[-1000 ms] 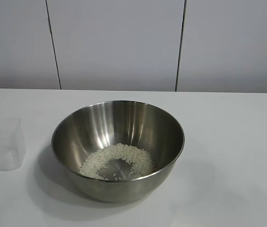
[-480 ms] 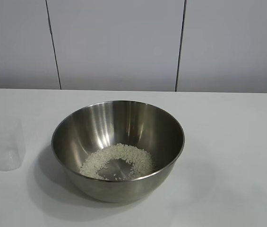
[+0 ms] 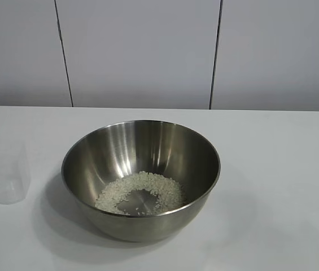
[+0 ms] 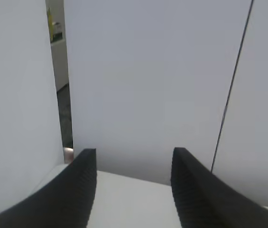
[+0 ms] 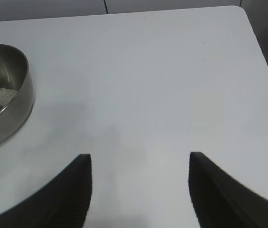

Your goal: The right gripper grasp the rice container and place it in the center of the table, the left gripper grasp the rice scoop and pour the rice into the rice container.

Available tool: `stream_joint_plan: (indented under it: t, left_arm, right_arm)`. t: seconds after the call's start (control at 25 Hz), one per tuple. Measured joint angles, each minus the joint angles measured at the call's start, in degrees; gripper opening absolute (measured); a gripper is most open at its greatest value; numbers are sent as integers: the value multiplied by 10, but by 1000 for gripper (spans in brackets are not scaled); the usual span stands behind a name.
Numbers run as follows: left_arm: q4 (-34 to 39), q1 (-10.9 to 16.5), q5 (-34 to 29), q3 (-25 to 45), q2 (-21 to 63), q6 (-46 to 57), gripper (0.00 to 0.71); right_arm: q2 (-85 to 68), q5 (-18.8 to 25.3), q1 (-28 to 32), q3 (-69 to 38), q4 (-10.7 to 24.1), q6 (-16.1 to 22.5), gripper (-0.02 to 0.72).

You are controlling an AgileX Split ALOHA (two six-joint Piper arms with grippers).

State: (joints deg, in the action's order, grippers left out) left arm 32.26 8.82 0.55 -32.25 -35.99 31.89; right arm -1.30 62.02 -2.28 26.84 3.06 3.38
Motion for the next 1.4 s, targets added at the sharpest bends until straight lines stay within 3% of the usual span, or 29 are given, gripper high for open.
stream_joint_plan:
  t: [0.16, 0.28, 0.4, 0.68, 1.2, 1.4]
  left_arm:
    - [-53, -116, -199, -62, 110, -109, 361]
    - [-139, -168, -358, -108, 165, -253, 361]
    - [-224, -177, -507, -139, 198, -362, 361]
    - [-350, -177, -714, -152, 247, -410, 361]
    - [-364, -177, -741, -35, 370, -391, 361]
    - [-369, -177, -685, 12, 370, -376, 361]
  right_arm:
    - [0, 0, 0, 0, 0, 0, 408]
    - [0, 0, 0, 0, 0, 0, 408]
    - [0, 0, 0, 0, 0, 0, 408]
    - [0, 0, 0, 0, 0, 0, 408]
    - [0, -1, 0, 0, 0, 0, 408]
    - [0, -1, 0, 0, 0, 0, 408]
